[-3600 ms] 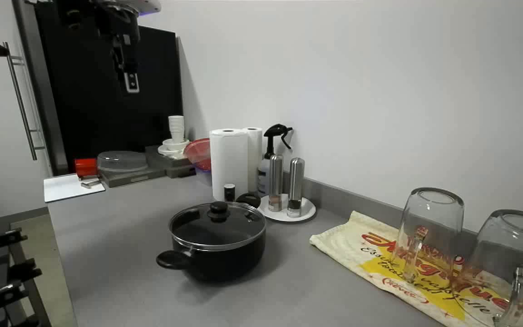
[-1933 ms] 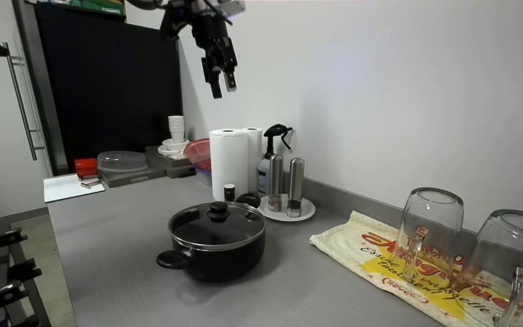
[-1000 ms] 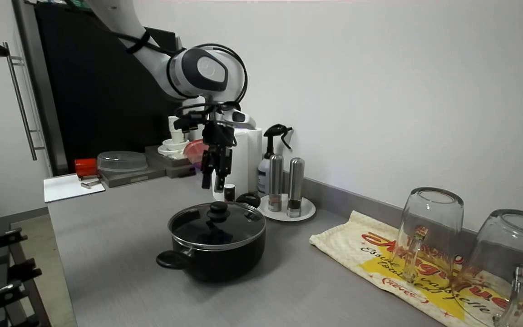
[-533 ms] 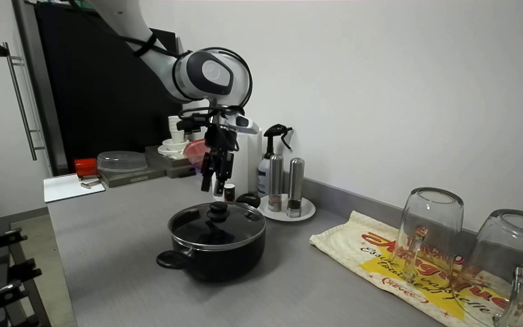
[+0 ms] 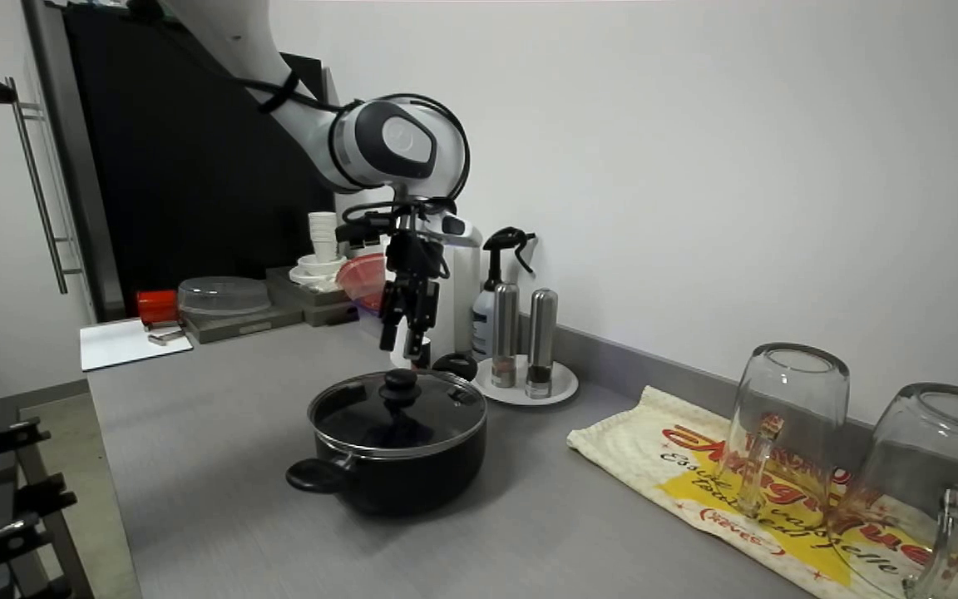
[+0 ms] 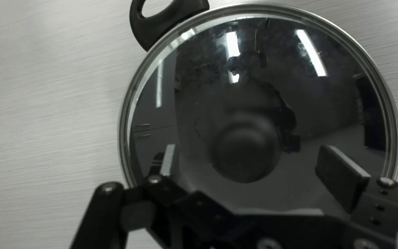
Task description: Pick up the lid from the pot and put it on the counter
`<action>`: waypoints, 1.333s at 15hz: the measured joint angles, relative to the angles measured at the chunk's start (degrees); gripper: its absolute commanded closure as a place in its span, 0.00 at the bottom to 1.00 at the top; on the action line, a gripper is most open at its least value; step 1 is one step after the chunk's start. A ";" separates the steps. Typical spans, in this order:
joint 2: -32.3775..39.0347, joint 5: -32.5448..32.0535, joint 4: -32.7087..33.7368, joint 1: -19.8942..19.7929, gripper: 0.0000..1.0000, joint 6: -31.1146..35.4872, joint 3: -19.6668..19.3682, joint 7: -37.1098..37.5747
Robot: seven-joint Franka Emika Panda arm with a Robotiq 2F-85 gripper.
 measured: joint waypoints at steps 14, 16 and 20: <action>4.52 0.05 2.39 0.05 0.56 -0.07 -1.41 0.01; 4.53 0.05 2.77 0.21 0.72 -0.40 -1.41 0.01; 4.61 0.04 3.10 0.22 0.76 -0.84 -1.48 0.01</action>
